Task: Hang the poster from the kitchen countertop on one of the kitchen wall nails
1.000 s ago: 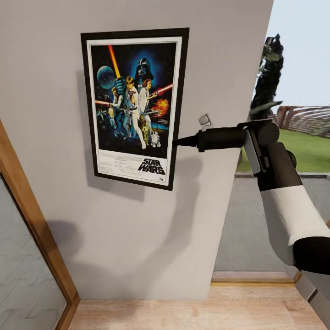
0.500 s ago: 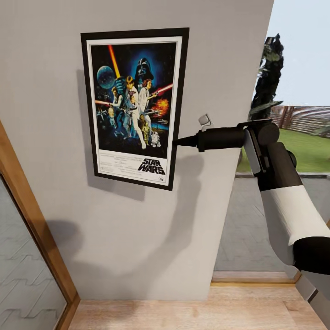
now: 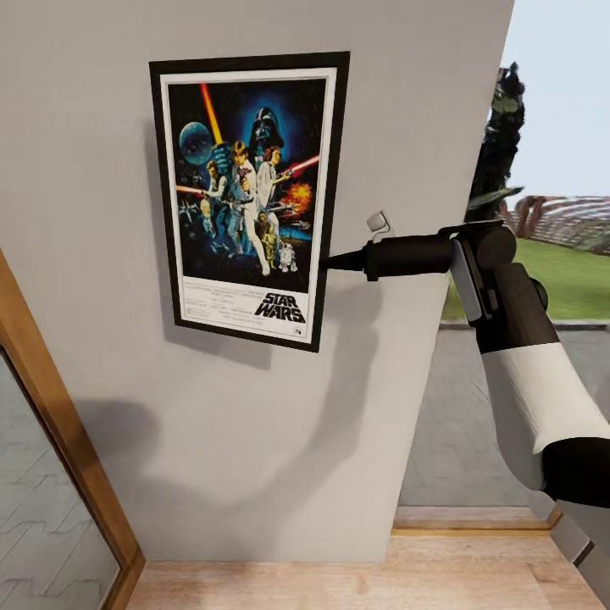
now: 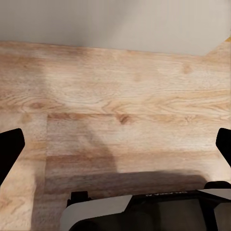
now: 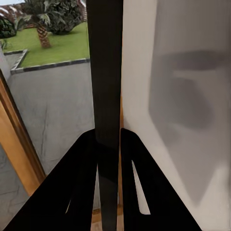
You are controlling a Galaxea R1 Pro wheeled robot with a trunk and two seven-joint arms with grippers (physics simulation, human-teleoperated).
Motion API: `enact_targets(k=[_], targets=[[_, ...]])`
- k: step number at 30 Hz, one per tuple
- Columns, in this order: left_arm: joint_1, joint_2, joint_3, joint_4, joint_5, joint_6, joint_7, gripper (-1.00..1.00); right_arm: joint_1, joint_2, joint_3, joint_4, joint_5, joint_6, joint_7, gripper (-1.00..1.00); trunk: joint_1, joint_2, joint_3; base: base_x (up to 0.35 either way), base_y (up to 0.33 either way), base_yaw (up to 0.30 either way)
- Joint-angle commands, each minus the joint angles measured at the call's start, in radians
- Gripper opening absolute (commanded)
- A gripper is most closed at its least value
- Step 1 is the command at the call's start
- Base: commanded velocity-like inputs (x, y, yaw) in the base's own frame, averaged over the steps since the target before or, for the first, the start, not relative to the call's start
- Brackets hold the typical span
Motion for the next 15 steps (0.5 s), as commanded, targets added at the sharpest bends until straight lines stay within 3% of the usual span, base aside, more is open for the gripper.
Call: enact_targets(k=[1,9,15], targets=[[0.0,0.0,0.002,-0.001,0.009,0.002,-0.007,1.0,-0.001,-0.001,0.002,0.0,-0.009,0.011,0.0,-1.0,0.001,-0.001,-0.001,0.043,0.0,0.0],[0.0,-0.001,0.002,-0.001,0.009,0.002,-0.007,1.0,-0.001,-0.001,0.002,0.0,-0.009,0.011,0.0,-1.0,0.001,-0.001,-0.001,0.21,0.0,0.0],[0.0,0.0,0.002,-0.001,0.009,0.002,-0.007,1.0,-0.001,-0.002,0.002,0.0,-0.009,0.011,0.0,-1.0,0.001,-0.001,-0.001,0.048,0.0,0.0]])
